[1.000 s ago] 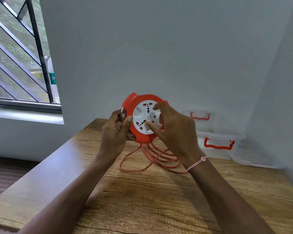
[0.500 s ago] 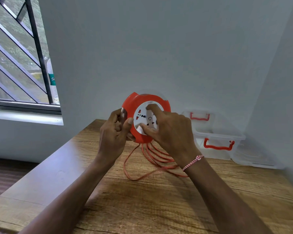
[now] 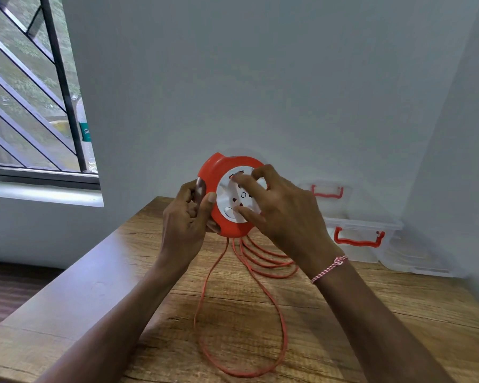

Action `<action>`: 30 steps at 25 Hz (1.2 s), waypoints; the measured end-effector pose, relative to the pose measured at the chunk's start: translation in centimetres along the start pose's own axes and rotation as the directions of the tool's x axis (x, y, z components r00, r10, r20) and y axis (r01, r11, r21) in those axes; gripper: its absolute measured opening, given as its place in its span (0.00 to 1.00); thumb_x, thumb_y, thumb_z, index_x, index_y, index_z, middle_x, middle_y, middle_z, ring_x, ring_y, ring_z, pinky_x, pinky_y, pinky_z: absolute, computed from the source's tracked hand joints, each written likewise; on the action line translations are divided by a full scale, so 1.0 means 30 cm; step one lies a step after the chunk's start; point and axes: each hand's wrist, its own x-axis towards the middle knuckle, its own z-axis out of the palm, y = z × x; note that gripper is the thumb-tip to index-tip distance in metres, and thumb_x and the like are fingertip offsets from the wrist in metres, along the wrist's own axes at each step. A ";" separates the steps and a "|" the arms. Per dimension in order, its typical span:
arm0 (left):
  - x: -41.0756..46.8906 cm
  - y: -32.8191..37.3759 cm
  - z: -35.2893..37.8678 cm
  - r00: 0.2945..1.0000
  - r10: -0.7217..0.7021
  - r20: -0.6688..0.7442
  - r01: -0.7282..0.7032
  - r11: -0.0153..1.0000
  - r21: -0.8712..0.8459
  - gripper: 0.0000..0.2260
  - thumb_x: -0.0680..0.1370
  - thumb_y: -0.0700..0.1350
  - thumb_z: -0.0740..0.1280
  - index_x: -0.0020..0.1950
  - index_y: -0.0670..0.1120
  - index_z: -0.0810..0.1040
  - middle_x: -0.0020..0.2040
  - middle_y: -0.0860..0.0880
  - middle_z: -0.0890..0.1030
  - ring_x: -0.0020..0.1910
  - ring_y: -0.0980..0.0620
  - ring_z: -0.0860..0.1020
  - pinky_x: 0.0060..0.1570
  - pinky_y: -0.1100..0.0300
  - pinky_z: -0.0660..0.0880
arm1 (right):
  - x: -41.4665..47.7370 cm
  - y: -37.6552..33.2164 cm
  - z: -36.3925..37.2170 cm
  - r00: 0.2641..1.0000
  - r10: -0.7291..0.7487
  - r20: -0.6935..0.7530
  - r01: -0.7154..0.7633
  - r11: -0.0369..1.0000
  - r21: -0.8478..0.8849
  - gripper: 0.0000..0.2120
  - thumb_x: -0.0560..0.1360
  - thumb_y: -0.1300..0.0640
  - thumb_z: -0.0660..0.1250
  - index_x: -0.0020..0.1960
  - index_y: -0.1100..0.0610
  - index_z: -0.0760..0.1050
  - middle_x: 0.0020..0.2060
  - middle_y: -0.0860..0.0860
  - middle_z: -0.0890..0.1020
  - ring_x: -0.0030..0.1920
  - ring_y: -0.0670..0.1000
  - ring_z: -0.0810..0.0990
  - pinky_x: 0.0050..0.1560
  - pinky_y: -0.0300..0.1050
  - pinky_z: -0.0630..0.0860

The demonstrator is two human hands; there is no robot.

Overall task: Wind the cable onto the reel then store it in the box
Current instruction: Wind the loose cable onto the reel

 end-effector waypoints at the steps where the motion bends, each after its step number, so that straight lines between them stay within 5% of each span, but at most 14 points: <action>1: 0.001 -0.005 -0.004 1.000 -0.017 0.001 0.017 1.000 -0.008 0.13 0.84 0.54 0.62 0.66 0.51 0.73 0.46 0.64 0.85 0.45 0.62 0.86 0.39 0.69 0.81 | -0.003 0.011 -0.002 0.997 -0.044 0.068 0.047 0.998 -0.045 0.29 0.77 0.45 0.75 0.75 0.50 0.73 0.64 0.59 0.82 0.51 0.61 0.87 0.35 0.51 0.86; 8: 0.008 -0.010 -0.017 0.997 -0.069 0.043 0.071 0.997 -0.041 0.15 0.83 0.55 0.61 0.66 0.49 0.74 0.49 0.57 0.86 0.46 0.59 0.87 0.39 0.67 0.82 | -0.018 0.008 0.015 0.962 -0.132 0.239 0.185 0.958 -0.218 0.39 0.76 0.48 0.77 0.82 0.43 0.64 0.71 0.63 0.77 0.56 0.63 0.87 0.41 0.53 0.85; 11: 0.005 -0.010 -0.016 0.996 -0.049 0.072 0.051 0.998 -0.022 0.16 0.83 0.55 0.61 0.65 0.47 0.76 0.50 0.56 0.85 0.46 0.59 0.87 0.40 0.67 0.82 | -0.027 0.012 0.016 0.974 -0.146 0.175 0.181 0.962 -0.204 0.38 0.72 0.45 0.81 0.79 0.44 0.71 0.62 0.61 0.84 0.49 0.61 0.89 0.39 0.50 0.85; 13: -0.002 -0.008 -0.009 0.994 -0.047 0.094 0.051 0.998 -0.036 0.15 0.83 0.54 0.61 0.64 0.46 0.76 0.46 0.55 0.85 0.44 0.58 0.87 0.39 0.67 0.82 | -0.034 0.004 0.018 0.993 -0.097 0.064 0.104 0.988 -0.117 0.33 0.72 0.42 0.80 0.74 0.48 0.78 0.52 0.59 0.88 0.41 0.60 0.89 0.36 0.49 0.84; 16: -0.005 -0.002 0.004 0.994 -0.036 0.102 0.043 0.997 -0.067 0.15 0.84 0.55 0.61 0.62 0.46 0.77 0.42 0.50 0.85 0.40 0.56 0.86 0.36 0.67 0.81 | -0.016 -0.042 0.025 0.956 0.292 0.010 -0.292 0.951 0.100 0.32 0.74 0.31 0.72 0.67 0.53 0.80 0.44 0.54 0.88 0.38 0.55 0.87 0.37 0.45 0.82; 18: -0.006 0.003 0.009 0.996 -0.007 0.094 0.013 0.998 -0.057 0.14 0.85 0.56 0.62 0.63 0.48 0.76 0.42 0.51 0.85 0.40 0.56 0.86 0.36 0.68 0.80 | -0.001 -0.083 0.036 0.813 0.577 0.079 -0.570 0.761 0.311 0.29 0.74 0.31 0.72 0.61 0.53 0.77 0.42 0.48 0.86 0.37 0.49 0.85 0.34 0.39 0.77; 19: -0.006 0.004 0.010 0.996 0.006 0.090 -0.001 0.999 -0.053 0.14 0.85 0.56 0.62 0.63 0.49 0.76 0.42 0.52 0.85 0.41 0.56 0.87 0.36 0.67 0.81 | 0.006 -0.095 0.039 0.714 0.676 0.183 -0.670 0.583 0.460 0.26 0.74 0.32 0.73 0.58 0.53 0.75 0.39 0.46 0.86 0.33 0.47 0.85 0.31 0.37 0.74; 21: -0.006 0.000 0.008 0.997 0.023 0.077 -0.020 0.999 -0.033 0.13 0.84 0.56 0.62 0.63 0.50 0.76 0.43 0.53 0.86 0.41 0.57 0.86 0.37 0.67 0.81 | 0.010 -0.104 0.035 0.560 0.701 0.441 -0.731 0.169 0.661 0.22 0.76 0.36 0.74 0.56 0.51 0.72 0.31 0.49 0.87 0.26 0.48 0.86 0.26 0.39 0.74; 22: -0.006 -0.005 0.006 0.998 0.019 0.067 -0.018 1.000 -0.023 0.13 0.84 0.56 0.63 0.62 0.50 0.76 0.43 0.53 0.85 0.40 0.56 0.86 0.36 0.65 0.82 | 0.008 -0.101 0.026 0.546 0.668 0.505 -0.732 0.087 0.676 0.21 0.77 0.38 0.73 0.58 0.52 0.72 0.30 0.50 0.87 0.26 0.49 0.86 0.25 0.39 0.75; 23: -0.005 -0.010 0.002 0.998 0.008 0.054 -0.007 1.000 -0.018 0.13 0.84 0.57 0.63 0.62 0.50 0.76 0.43 0.53 0.85 0.40 0.56 0.86 0.36 0.63 0.83 | 0.002 -0.092 0.019 0.576 0.650 0.495 -0.732 0.141 0.667 0.21 0.77 0.39 0.73 0.59 0.53 0.73 0.31 0.51 0.88 0.26 0.50 0.86 0.26 0.39 0.76; 25: -0.005 -0.019 -0.001 0.999 -0.029 0.034 0.030 0.999 -0.016 0.13 0.83 0.58 0.62 0.61 0.52 0.75 0.46 0.54 0.85 0.43 0.56 0.86 0.37 0.61 0.84 | -0.014 -0.048 0.012 0.762 0.602 0.238 -0.630 0.606 0.485 0.19 0.78 0.38 0.72 0.57 0.53 0.78 0.34 0.50 0.88 0.31 0.49 0.86 0.33 0.41 0.81; 27: -0.004 -0.021 -0.003 0.998 -0.055 0.021 0.056 0.998 -0.015 0.13 0.83 0.58 0.62 0.63 0.53 0.75 0.50 0.56 0.85 0.47 0.58 0.86 0.40 0.62 0.84 | -0.027 0.002 0.006 0.958 0.286 -0.035 -0.276 0.944 0.179 0.17 0.78 0.42 0.73 0.59 0.52 0.80 0.43 0.50 0.88 0.35 0.50 0.86 0.35 0.44 0.82; 30: 0.000 -0.019 -0.006 0.997 -0.078 0.015 0.078 0.997 -0.023 0.14 0.83 0.58 0.62 0.64 0.53 0.75 0.50 0.57 0.85 0.47 0.60 0.86 0.42 0.65 0.83 | -0.036 0.032 0.019 0.996 -0.062 0.060 0.064 0.997 -0.034 0.25 0.78 0.47 0.76 0.72 0.48 0.74 0.58 0.56 0.85 0.43 0.57 0.88 0.33 0.47 0.83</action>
